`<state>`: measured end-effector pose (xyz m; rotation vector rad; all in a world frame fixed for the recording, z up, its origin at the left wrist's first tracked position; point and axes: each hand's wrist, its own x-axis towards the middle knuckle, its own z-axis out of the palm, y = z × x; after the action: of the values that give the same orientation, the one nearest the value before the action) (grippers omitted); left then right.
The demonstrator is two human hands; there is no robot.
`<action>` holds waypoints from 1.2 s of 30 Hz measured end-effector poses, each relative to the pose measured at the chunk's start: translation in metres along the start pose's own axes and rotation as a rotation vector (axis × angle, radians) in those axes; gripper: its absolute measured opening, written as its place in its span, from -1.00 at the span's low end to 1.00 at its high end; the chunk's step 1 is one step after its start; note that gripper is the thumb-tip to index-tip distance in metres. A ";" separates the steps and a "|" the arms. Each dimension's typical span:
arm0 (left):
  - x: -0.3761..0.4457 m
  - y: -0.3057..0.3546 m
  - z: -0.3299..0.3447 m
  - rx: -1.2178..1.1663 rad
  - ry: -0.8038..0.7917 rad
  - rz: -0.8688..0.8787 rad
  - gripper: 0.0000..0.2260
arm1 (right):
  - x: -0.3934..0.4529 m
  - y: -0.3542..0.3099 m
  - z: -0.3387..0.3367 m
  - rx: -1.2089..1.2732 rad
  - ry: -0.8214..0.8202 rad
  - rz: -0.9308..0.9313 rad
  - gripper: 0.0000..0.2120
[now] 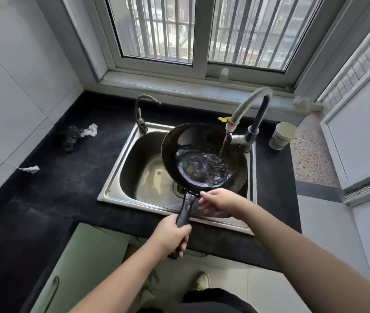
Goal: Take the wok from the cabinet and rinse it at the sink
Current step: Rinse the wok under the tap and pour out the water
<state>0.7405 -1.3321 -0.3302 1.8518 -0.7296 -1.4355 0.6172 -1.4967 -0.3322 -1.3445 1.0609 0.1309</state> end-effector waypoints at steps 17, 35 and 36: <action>-0.004 0.004 -0.003 -0.093 -0.029 -0.041 -0.84 | 0.085 -0.053 -0.136 -0.427 0.578 -0.263 -0.56; -0.019 0.024 -0.024 -0.158 -0.096 -0.052 -0.90 | -0.004 0.014 0.010 0.054 0.498 -0.026 -0.50; -0.019 0.028 -0.025 -0.168 -0.105 -0.052 -0.90 | -0.009 0.016 0.032 0.145 0.360 0.069 -0.46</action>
<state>0.7594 -1.3299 -0.2928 1.6887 -0.5957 -1.5868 0.6191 -1.4614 -0.3421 -1.2256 1.3920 -0.1405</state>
